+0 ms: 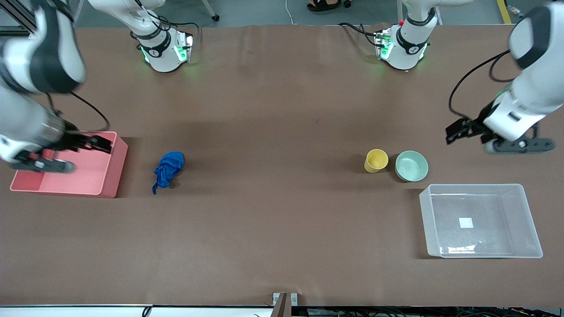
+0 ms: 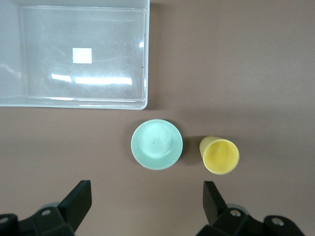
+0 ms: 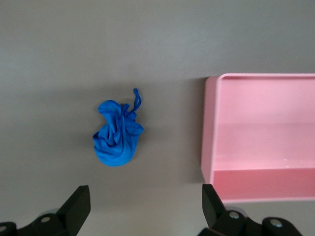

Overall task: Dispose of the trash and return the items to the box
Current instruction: 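Reach the right gripper to the blue cloth while the left gripper reaches the bowl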

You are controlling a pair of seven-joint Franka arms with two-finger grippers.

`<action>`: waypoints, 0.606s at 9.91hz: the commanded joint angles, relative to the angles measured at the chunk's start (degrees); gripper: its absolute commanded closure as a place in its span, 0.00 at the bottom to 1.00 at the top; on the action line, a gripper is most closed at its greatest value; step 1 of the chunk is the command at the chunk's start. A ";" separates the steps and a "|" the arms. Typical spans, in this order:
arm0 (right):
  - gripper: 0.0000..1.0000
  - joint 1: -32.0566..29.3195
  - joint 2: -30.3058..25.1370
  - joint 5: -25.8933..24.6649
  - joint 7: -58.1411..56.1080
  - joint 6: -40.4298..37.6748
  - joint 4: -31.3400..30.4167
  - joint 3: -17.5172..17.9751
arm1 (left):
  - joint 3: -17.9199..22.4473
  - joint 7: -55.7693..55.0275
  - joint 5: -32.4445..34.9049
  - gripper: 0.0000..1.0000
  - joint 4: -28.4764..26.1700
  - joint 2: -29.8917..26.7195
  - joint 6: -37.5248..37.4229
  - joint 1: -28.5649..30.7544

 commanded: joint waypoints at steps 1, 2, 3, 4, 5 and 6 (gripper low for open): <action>0.00 4.82 3.85 2.31 0.95 11.54 -8.21 -0.18 | 0.43 2.20 0.15 0.00 -12.45 2.42 14.65 -0.08; 0.00 6.06 6.05 3.55 1.22 18.40 -11.65 -0.27 | 0.96 3.25 0.15 0.00 -14.84 6.01 21.60 -0.08; 0.00 6.16 8.33 3.56 1.13 23.51 -13.68 -0.27 | 1.05 3.70 0.15 0.00 -16.17 9.61 27.07 -0.08; 0.00 5.99 10.62 3.56 0.96 28.35 -14.49 -0.27 | 1.05 4.66 0.15 0.00 -16.53 12.78 29.91 0.09; 0.00 6.16 13.25 3.56 0.95 32.05 -14.58 -0.27 | 1.05 4.93 0.15 0.00 -16.54 14.99 31.07 0.61; 0.00 6.51 13.62 3.56 0.95 32.44 -14.76 -0.27 | 1.05 4.93 0.15 0.00 -16.62 16.93 32.64 0.53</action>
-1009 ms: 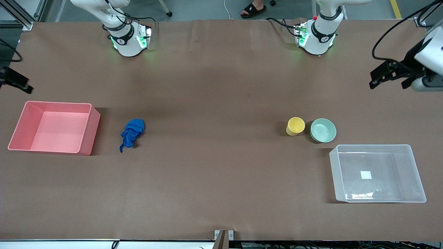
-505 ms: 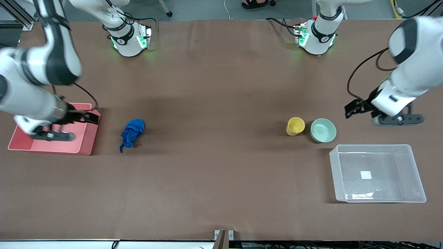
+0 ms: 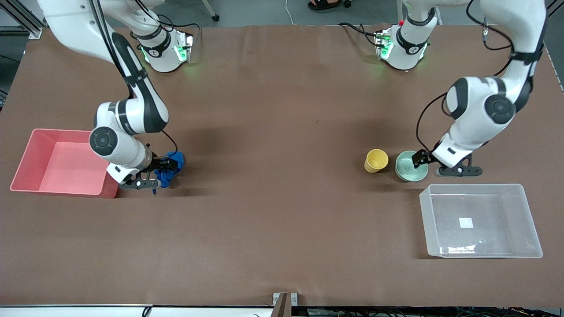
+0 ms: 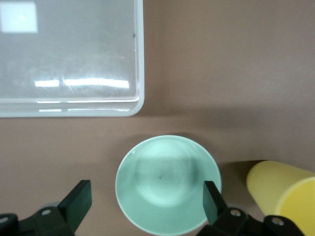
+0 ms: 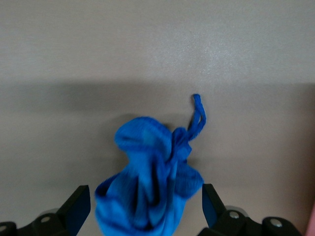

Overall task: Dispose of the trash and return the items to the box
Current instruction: 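Reach the right gripper to the blue cloth while the left gripper reaches the bowl, then grasp the blue cloth with the right gripper while the left gripper grasps the bowl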

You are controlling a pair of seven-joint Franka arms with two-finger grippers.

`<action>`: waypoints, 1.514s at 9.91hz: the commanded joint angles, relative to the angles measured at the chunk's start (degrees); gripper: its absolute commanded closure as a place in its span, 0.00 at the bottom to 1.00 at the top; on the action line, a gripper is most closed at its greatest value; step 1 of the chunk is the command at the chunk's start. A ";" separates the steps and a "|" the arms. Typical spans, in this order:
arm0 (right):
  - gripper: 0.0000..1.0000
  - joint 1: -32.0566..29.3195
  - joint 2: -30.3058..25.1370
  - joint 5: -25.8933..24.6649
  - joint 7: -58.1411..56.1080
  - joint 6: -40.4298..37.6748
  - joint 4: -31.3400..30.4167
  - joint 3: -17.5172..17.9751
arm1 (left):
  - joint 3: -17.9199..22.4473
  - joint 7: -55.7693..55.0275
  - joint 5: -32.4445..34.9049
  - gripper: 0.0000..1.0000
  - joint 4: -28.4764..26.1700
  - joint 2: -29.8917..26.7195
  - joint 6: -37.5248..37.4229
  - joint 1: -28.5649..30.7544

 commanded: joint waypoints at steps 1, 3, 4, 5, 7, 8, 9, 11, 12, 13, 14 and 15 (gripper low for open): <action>0.00 0.35 0.09 0.89 0.02 3.33 -2.69 -0.11 | 0.11 0.99 0.15 0.00 -0.23 4.90 3.06 0.29; 0.50 0.53 0.18 0.98 0.37 8.35 -5.43 -0.11 | 0.11 0.99 0.15 0.00 -0.49 7.72 5.43 0.47; 0.76 0.18 0.18 0.89 -0.07 7.75 -5.17 -0.11 | 0.11 1.08 0.15 0.03 -0.85 8.08 5.79 0.64; 0.97 0.09 0.18 1.07 0.45 7.66 -4.73 -0.11 | 0.11 1.16 0.15 0.10 -1.37 8.08 5.79 0.73; 0.99 -0.35 0.09 1.33 0.98 6.09 -3.77 -0.02 | 0.20 1.17 0.15 0.59 -2.25 8.08 5.88 0.82; 0.99 -0.26 -0.69 2.03 2.11 0.85 -1.67 -0.02 | 0.20 1.17 0.15 0.83 -2.52 8.00 5.88 1.17; 0.99 -0.35 -2.96 3.78 2.47 -9.12 2.44 -0.02 | 0.20 1.17 0.15 0.97 -2.95 7.73 5.88 1.17; 0.99 -3.13 -7.71 4.76 1.87 -30.30 14.54 -2.82 | 0.29 1.25 0.24 1.00 -4.97 5.55 5.79 1.26; 0.99 -6.82 -8.78 3.98 -0.23 -36.93 19.83 -3.18 | 0.55 1.17 0.24 1.00 -6.11 2.92 5.18 1.17; 0.99 -9.98 -9.05 1.88 -5.29 -41.00 22.84 -3.36 | 0.55 1.34 0.24 1.00 -6.47 -0.15 3.09 1.26; 0.99 -13.41 -9.31 -3.10 -9.69 -41.12 23.13 -3.63 | 1.07 1.43 0.24 1.00 -5.78 -3.31 -0.50 1.26; 0.98 -17.88 -8.79 -5.06 -14.52 -39.47 22.70 -3.63 | 1.86 1.60 0.24 1.00 -3.25 -5.52 -3.49 1.09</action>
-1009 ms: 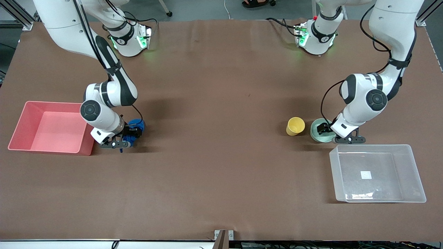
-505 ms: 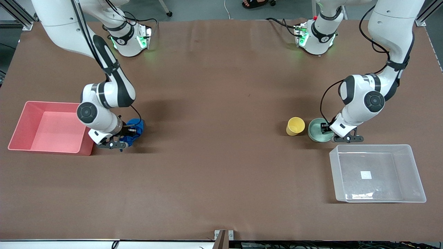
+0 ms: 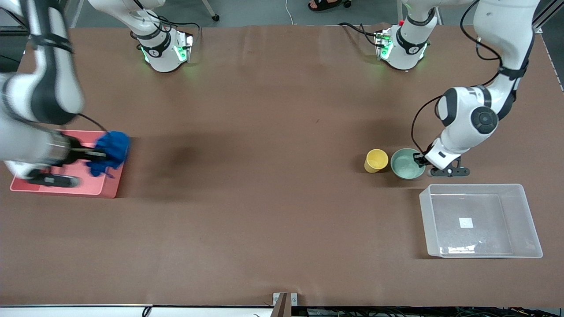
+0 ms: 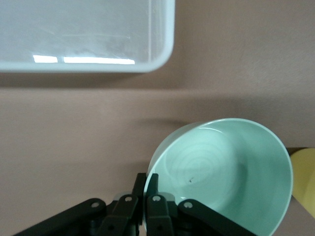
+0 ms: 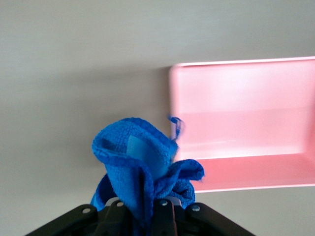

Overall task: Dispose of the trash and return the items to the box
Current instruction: 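Drop the cloth into the pink bin while the left gripper carries the bowl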

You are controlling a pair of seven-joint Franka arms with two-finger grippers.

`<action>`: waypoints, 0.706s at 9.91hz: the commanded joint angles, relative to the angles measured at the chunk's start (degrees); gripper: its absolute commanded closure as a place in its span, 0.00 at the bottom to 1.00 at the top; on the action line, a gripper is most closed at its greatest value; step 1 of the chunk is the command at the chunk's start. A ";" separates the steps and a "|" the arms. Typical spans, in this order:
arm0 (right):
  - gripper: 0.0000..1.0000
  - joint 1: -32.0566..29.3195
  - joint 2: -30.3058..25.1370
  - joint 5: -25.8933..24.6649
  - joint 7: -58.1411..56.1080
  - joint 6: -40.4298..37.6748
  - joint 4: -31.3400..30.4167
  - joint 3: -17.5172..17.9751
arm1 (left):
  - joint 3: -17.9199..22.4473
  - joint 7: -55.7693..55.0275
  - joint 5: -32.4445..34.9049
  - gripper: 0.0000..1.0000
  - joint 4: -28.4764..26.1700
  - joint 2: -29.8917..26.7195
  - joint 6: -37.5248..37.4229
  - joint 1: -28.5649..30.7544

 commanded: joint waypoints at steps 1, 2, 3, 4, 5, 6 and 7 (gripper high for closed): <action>0.98 -8.77 2.49 -2.67 -8.29 6.17 -2.33 0.91 | 1.04 2.05 0.24 1.00 4.64 -3.70 -7.04 0.00; 0.97 -11.25 3.28 -2.67 -12.77 12.83 -6.44 0.91 | 1.56 2.92 0.15 1.00 9.91 -2.40 -9.69 0.18; 0.96 -12.75 5.29 -2.67 -13.68 15.86 -9.35 1.00 | 2.96 5.28 0.06 1.00 16.23 1.09 -11.72 0.09; 0.95 -13.03 8.35 -2.50 -13.95 19.02 -10.16 1.00 | 4.36 8.26 -1.94 1.00 23.08 5.65 -12.96 0.09; 0.93 -13.64 11.08 -2.50 -14.13 21.23 -10.61 1.09 | 6.12 12.99 -7.35 1.00 31.32 11.09 -16.10 0.09; 0.90 -13.99 12.50 -2.15 -14.04 23.86 -11.92 1.26 | 9.35 18.52 -11.67 1.00 39.50 16.46 -19.96 0.00; 0.69 -13.74 12.95 -1.63 -14.04 25.63 -12.97 1.26 | 11.91 22.58 -14.50 1.00 46.89 22.08 -22.26 0.00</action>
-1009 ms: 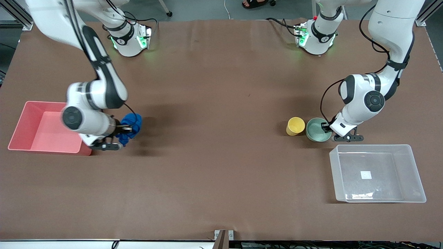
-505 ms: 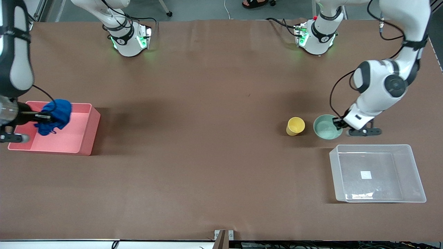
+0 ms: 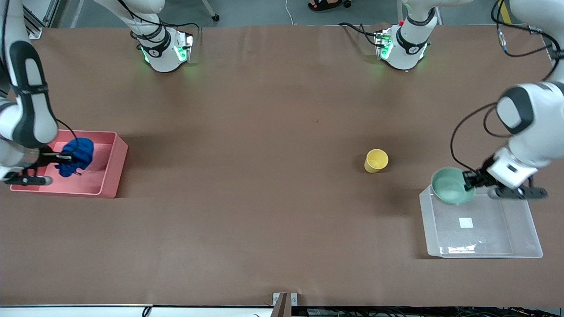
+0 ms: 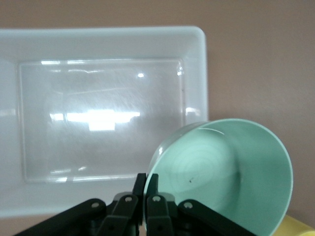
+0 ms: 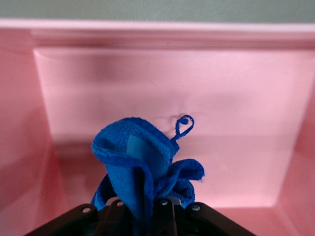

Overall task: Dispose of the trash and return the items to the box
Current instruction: 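Drop the cloth into the pink bin while the left gripper carries the bowl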

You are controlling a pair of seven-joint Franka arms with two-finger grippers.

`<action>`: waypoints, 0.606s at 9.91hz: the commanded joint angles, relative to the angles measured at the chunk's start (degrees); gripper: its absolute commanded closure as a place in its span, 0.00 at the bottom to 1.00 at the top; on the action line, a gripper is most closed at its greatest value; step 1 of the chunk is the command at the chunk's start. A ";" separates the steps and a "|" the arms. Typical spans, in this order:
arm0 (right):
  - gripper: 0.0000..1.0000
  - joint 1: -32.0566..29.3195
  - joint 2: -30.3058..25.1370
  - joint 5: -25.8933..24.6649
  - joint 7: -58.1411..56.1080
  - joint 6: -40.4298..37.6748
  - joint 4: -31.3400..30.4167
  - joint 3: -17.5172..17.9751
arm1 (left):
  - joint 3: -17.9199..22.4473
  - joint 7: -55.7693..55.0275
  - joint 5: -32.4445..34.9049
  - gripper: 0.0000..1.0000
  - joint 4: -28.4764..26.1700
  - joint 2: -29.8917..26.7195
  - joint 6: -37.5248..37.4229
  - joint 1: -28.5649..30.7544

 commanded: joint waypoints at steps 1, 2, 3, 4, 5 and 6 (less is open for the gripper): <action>0.01 -0.99 0.09 -0.12 0.01 2.57 -1.13 1.08 | 4.56 6.87 -4.61 1.00 15.76 15.82 -4.42 -0.05; 0.00 -0.82 0.09 -0.04 0.01 4.67 -0.95 0.99 | 4.92 7.32 -4.71 1.00 18.32 19.26 -3.82 -0.05; 0.00 -0.38 -0.51 -0.03 0.53 4.25 0.01 0.99 | 5.01 7.41 -4.71 1.00 18.86 21.39 -1.98 0.13; 0.00 -0.29 -1.39 -0.03 0.79 1.64 2.20 1.08 | 5.01 7.41 -4.79 1.00 18.52 22.97 0.39 0.30; 0.00 -0.29 -4.10 0.05 0.88 -5.26 6.05 1.08 | 4.93 7.24 -5.75 1.00 18.26 24.12 1.02 0.39; 0.00 0.32 -7.17 0.40 0.97 -11.77 10.00 1.08 | 4.92 7.24 -7.85 0.98 18.08 24.57 2.85 0.22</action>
